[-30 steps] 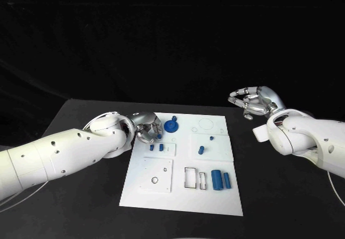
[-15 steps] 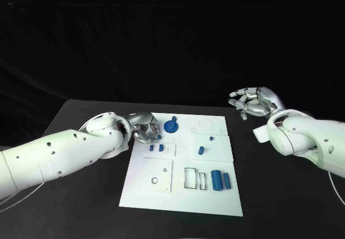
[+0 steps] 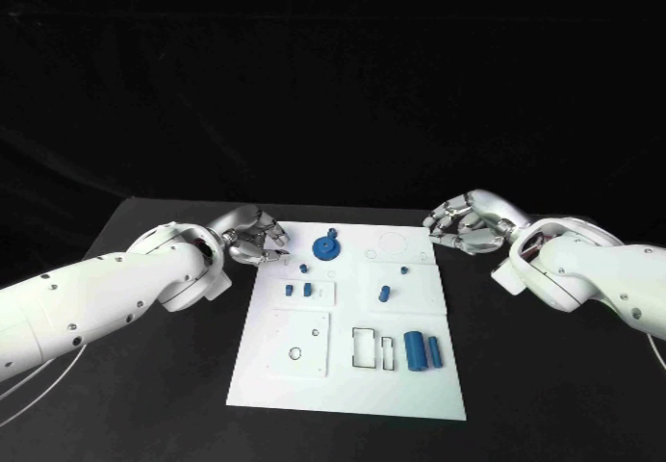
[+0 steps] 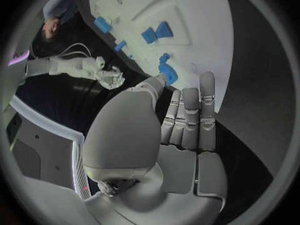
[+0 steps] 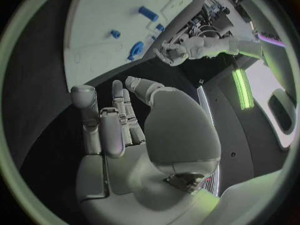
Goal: Assemble the parts on the task board
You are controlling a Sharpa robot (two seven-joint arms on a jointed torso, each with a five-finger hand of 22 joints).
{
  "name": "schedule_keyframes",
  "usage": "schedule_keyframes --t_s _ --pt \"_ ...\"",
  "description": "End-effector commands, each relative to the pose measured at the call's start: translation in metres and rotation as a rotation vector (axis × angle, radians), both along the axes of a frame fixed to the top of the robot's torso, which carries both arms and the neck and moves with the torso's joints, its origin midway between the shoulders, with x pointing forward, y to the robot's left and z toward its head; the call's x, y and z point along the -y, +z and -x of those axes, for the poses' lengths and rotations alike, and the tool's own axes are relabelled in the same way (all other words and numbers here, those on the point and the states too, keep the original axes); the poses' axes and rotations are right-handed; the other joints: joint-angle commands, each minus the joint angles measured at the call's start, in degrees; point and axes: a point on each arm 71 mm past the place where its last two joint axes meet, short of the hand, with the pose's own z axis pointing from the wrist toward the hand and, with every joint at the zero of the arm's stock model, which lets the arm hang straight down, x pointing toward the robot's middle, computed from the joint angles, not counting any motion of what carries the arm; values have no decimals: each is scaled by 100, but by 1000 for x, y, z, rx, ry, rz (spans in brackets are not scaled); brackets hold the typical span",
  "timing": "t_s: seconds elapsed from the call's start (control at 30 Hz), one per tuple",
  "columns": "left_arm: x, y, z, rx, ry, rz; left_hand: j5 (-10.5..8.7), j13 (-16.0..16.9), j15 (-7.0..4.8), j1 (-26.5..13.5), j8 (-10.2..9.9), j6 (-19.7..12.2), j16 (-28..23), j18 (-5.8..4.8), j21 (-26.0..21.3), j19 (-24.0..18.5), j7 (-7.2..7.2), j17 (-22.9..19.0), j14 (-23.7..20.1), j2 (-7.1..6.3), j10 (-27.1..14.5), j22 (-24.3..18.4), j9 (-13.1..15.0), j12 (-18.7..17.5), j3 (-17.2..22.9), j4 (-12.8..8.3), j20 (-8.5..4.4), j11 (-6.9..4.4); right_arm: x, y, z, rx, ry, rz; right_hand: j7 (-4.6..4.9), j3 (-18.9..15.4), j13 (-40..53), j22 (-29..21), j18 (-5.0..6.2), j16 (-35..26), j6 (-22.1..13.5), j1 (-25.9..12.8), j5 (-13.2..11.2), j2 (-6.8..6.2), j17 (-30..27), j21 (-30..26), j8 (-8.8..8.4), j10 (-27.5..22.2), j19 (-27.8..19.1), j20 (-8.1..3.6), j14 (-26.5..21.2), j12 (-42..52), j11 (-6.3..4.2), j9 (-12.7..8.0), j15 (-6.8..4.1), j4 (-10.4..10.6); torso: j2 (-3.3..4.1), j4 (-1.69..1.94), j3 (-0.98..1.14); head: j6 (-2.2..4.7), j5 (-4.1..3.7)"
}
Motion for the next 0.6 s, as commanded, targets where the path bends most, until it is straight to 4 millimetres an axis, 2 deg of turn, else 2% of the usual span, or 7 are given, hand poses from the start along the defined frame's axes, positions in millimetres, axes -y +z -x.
schedule_keyframes --t_s 0.03,0.17,0.27,0.6 --pt "-9 9 0 -43 95 408 27 15 -33 123 44 108 -49 89 -52 -31 -29 -65 -49 20 141 -28 3 102 208 -12 -39 -37 -11 -8 9 53 118 309 -4 3 -84 50 -15 42 58 43 -32 -13 27 49 -43 55 56 -5 154 -104 2 -15 1 -39 11 -6 -5 30 -133" --pt "-14 13 4 -71 123 574 18 14 -132 178 114 271 -257 86 -168 -105 -147 -198 -193 -124 430 -99 22 245 588 -79 -126 -156 -20 -11 17 108 148 419 -3 -4 -223 120 -28 49 96 0 -62 -27 38 109 -69 88 83 1 158 -284 13 -43 10 -66 12 2 -9 48 -221" --pt "-15 16 8 -88 130 689 6 5 -172 146 169 394 -415 80 -253 -207 -195 -280 -325 -171 619 -138 58 281 737 -142 -161 -210 -28 -13 23 151 167 481 12 -6 -325 132 -30 47 93 -40 -83 -49 32 107 -100 60 79 13 156 -422 38 -66 29 -70 13 0 -13 53 -260" --pt "-11 21 21 -102 116 883 -5 -19 -166 59 194 483 -541 78 -324 -295 -176 -350 -406 -160 768 -168 92 240 862 -223 -169 -213 -50 -17 34 242 182 556 17 -21 -450 230 -50 88 111 -95 -140 -94 120 198 -127 88 131 31 177 -565 52 -92 45 -68 9 6 -23 48 -297"
